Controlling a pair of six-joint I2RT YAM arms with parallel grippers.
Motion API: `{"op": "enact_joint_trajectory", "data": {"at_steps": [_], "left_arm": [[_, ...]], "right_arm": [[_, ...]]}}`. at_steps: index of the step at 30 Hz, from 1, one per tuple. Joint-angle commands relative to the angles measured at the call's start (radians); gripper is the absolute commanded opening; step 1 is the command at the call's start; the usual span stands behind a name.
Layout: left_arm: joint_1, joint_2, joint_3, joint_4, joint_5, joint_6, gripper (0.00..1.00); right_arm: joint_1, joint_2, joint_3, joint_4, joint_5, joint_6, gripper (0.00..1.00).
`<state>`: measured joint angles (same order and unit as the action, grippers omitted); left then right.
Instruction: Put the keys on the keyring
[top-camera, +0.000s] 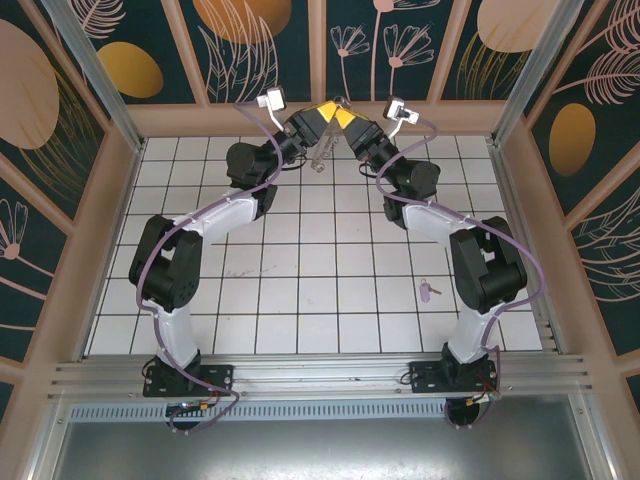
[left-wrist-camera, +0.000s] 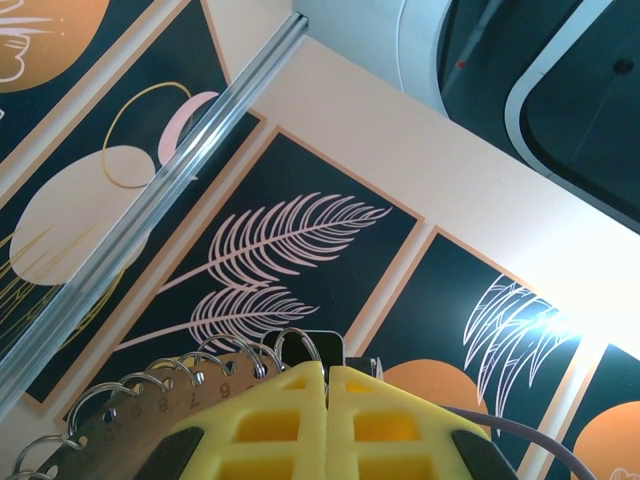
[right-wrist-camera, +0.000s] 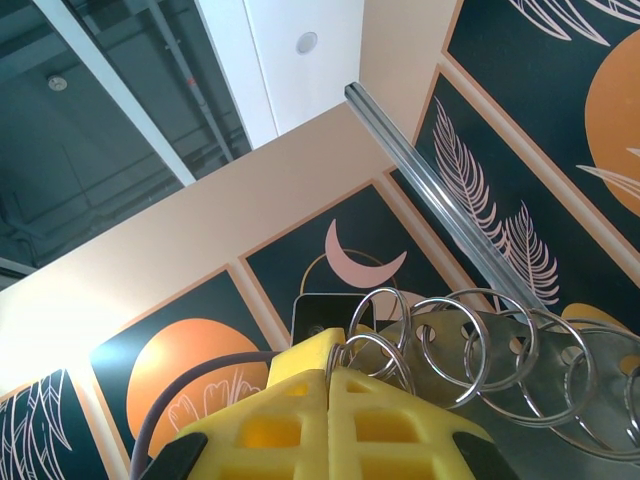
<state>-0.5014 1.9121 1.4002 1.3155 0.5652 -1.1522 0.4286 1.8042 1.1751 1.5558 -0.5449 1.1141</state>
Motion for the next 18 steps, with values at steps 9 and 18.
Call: {"op": "enact_joint_trajectory", "data": {"at_steps": [9,18], "left_arm": [[-0.006,-0.017,-0.023,0.005,0.012,0.031,0.00],[-0.006,-0.020,-0.033,0.006,0.009,0.037,0.00]], "right_arm": [[0.003,-0.014,0.001,0.161,-0.010,0.023,0.03],[0.001,-0.018,-0.002,0.161,-0.010,0.023,0.04]]}}
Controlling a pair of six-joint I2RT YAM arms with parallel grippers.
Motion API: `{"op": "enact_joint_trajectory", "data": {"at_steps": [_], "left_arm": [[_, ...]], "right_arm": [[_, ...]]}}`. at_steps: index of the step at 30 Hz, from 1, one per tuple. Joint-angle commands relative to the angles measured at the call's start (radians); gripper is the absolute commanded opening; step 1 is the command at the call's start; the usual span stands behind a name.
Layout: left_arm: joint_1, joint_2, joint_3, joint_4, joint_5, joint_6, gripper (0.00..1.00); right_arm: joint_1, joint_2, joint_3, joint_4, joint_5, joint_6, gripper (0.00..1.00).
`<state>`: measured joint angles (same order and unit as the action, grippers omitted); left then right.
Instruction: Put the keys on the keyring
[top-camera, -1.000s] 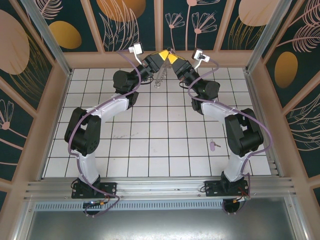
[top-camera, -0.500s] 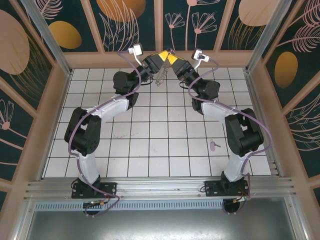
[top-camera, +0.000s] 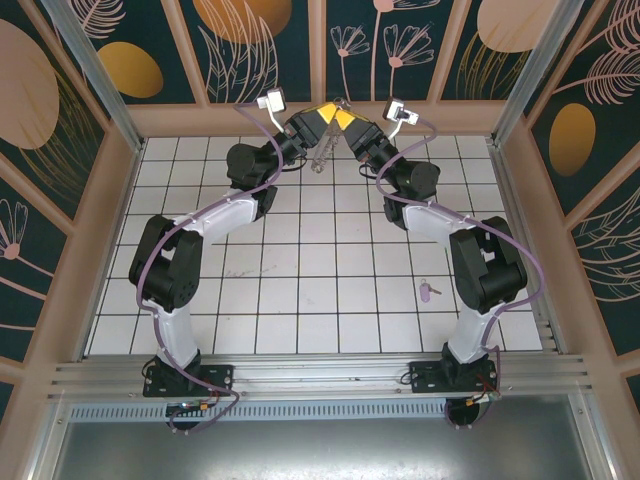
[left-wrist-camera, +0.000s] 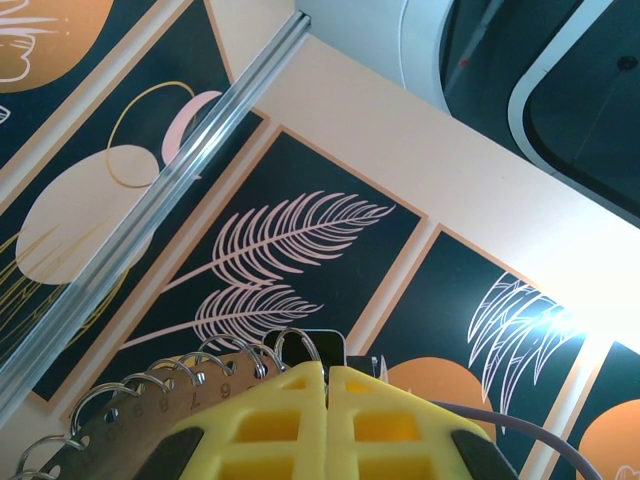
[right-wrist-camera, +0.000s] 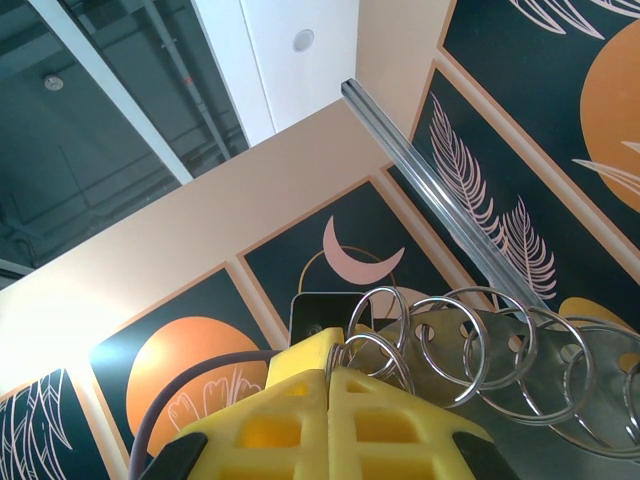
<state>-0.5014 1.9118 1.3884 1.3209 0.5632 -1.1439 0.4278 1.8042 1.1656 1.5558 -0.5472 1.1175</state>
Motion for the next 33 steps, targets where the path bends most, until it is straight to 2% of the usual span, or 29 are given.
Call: {"op": "enact_joint_trajectory", "data": {"at_steps": [1,19,29,33], "left_arm": [[-0.006,-0.018,-0.022,0.000,0.011,0.028,0.00],[-0.006,-0.020,-0.027,-0.024,0.011,0.057,0.00],[-0.006,-0.038,-0.041,-0.060,0.016,0.090,0.00],[-0.006,-0.049,-0.050,-0.089,0.020,0.115,0.00]], "right_arm": [[0.002,-0.019,0.008,0.161,-0.008,0.019,0.04],[0.000,-0.023,0.003,0.157,-0.012,0.017,0.09],[-0.003,-0.039,-0.008,0.129,-0.018,0.004,0.22],[-0.010,-0.065,-0.026,0.090,-0.031,-0.014,0.31]]}}
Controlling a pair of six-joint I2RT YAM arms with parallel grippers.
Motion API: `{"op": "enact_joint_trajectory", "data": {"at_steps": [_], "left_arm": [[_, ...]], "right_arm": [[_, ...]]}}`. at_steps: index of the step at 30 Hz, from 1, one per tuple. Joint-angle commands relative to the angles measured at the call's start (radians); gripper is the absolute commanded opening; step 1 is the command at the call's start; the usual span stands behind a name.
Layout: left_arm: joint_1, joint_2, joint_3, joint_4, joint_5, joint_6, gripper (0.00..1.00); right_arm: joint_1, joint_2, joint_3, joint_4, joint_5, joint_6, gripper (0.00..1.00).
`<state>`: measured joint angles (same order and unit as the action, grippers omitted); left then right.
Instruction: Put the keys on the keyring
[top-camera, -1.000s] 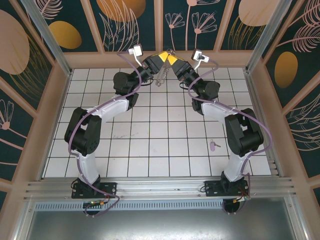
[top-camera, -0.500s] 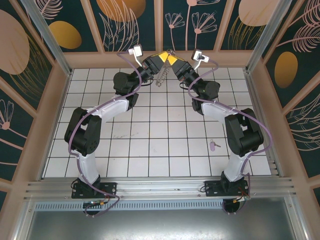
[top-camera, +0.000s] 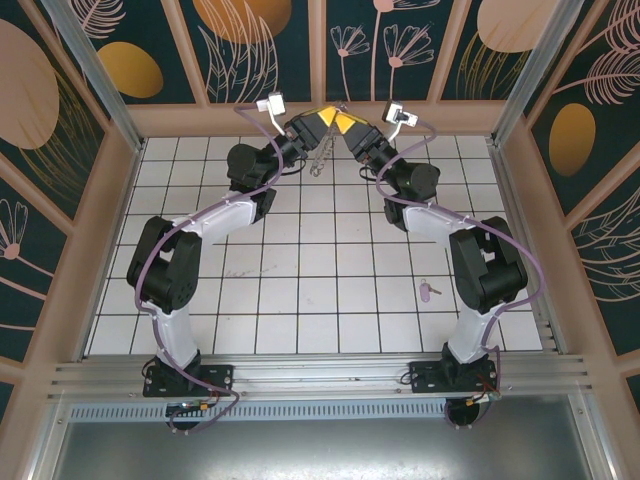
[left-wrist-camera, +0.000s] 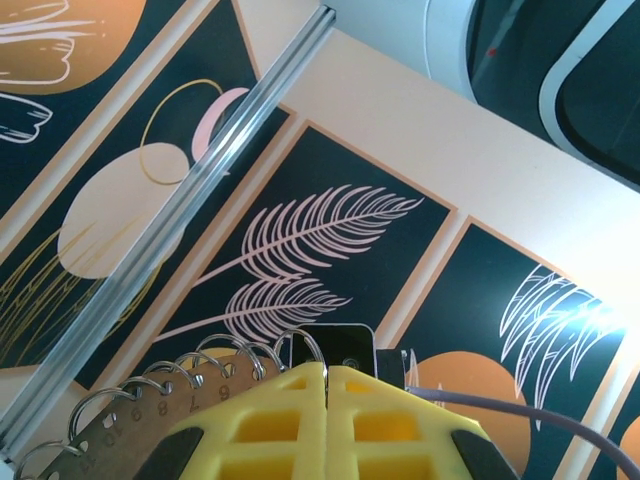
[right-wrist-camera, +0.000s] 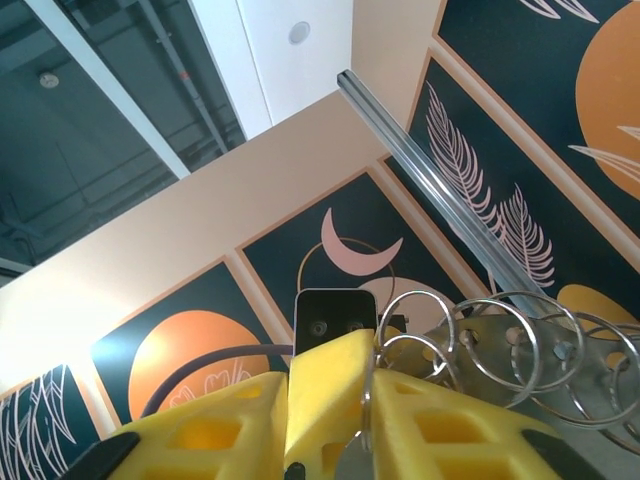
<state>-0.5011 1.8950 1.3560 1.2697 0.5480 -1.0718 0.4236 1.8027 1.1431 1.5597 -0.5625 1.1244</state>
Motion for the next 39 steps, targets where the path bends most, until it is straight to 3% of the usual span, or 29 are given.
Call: {"op": "enact_joint_trajectory", "data": {"at_steps": [1,10,15,20,30,39], "left_arm": [[-0.007,-0.037,-0.021,-0.049,0.034,0.052,0.00],[-0.007,-0.067,-0.041,-0.145,0.052,0.126,0.00],[-0.007,-0.095,-0.052,-0.232,0.067,0.194,0.00],[-0.006,-0.127,-0.048,-0.341,0.095,0.294,0.00],[-0.005,-0.155,0.041,-0.648,0.194,0.538,0.00],[-0.005,-0.165,0.063,-0.698,0.251,0.562,0.00]], "right_arm": [[-0.010,-0.073,-0.009,0.067,-0.021,-0.029,0.33],[-0.047,-0.208,-0.054,-0.205,-0.066,-0.148,0.51],[-0.080,-0.329,-0.094,-0.451,-0.093,-0.276,0.53],[-0.130,-0.429,-0.156,-0.585,-0.128,-0.340,0.54],[-0.186,-0.540,-0.253,-0.799,-0.205,-0.461,0.54],[-0.187,-0.544,-0.295,-0.770,-0.309,-0.471,0.43]]}}
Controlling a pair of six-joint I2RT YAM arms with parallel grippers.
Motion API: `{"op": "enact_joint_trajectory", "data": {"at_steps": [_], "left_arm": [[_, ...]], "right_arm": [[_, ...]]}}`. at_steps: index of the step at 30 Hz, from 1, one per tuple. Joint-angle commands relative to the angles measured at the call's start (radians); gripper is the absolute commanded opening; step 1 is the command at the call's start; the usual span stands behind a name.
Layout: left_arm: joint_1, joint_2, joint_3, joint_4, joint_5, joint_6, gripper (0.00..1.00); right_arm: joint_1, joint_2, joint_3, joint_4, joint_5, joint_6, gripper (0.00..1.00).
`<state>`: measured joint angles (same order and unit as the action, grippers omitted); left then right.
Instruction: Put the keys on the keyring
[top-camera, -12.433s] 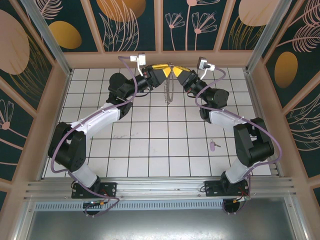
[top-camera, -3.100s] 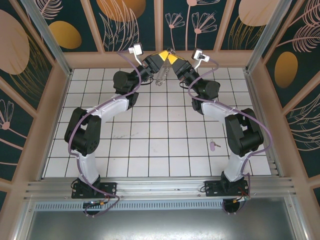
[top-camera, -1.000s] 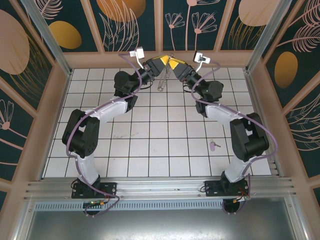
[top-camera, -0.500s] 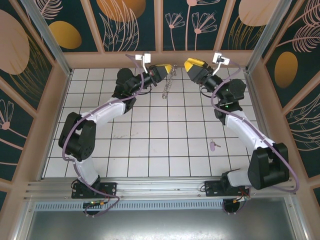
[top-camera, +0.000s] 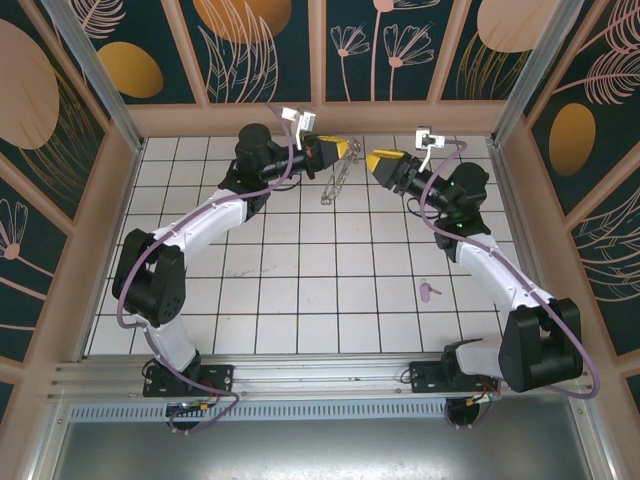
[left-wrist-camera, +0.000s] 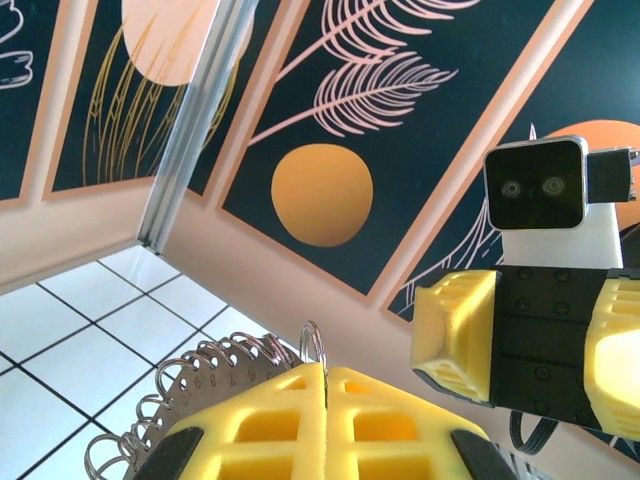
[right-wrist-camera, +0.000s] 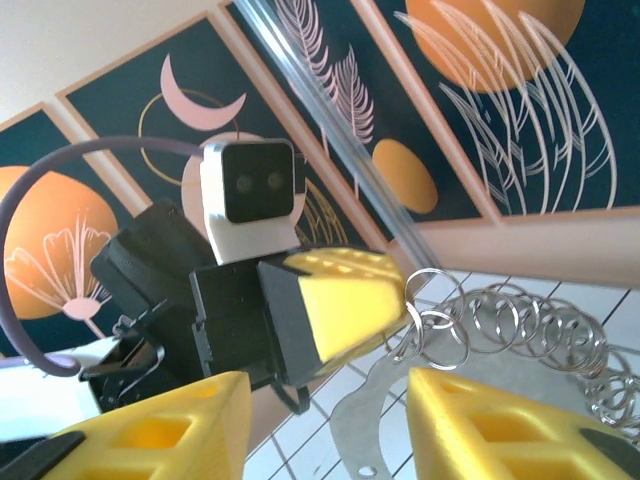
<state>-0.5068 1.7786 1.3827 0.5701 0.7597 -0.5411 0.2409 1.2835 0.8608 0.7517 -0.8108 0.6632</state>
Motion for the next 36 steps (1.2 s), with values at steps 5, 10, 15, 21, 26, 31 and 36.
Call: {"op": "enact_joint_trajectory", "data": {"at_steps": [5,10,15,21,26,31,36], "left_arm": [[0.000,-0.055,0.032,0.020,0.054,0.009,0.00],[0.000,-0.059,0.029,0.023,0.059,0.004,0.00],[-0.001,-0.058,0.028,0.030,0.064,-0.005,0.00],[-0.001,-0.059,0.020,0.043,0.067,-0.013,0.00],[0.000,-0.059,0.011,0.055,0.071,-0.021,0.00],[-0.001,-0.090,0.000,0.070,0.071,-0.029,0.00],[-0.001,-0.088,-0.008,0.086,0.075,-0.040,0.00]], "right_arm": [[-0.001,0.003,-0.010,0.084,-0.077,0.033,0.38],[0.014,0.036,-0.005,0.124,-0.079,0.064,0.37],[0.035,0.065,0.017,0.138,-0.077,0.072,0.34],[0.049,0.091,0.034,0.141,-0.064,0.075,0.34],[0.049,0.111,0.044,0.152,-0.049,0.081,0.34],[0.048,0.134,0.053,0.175,-0.038,0.095,0.34],[0.049,0.148,0.064,0.191,-0.031,0.107,0.32]]}}
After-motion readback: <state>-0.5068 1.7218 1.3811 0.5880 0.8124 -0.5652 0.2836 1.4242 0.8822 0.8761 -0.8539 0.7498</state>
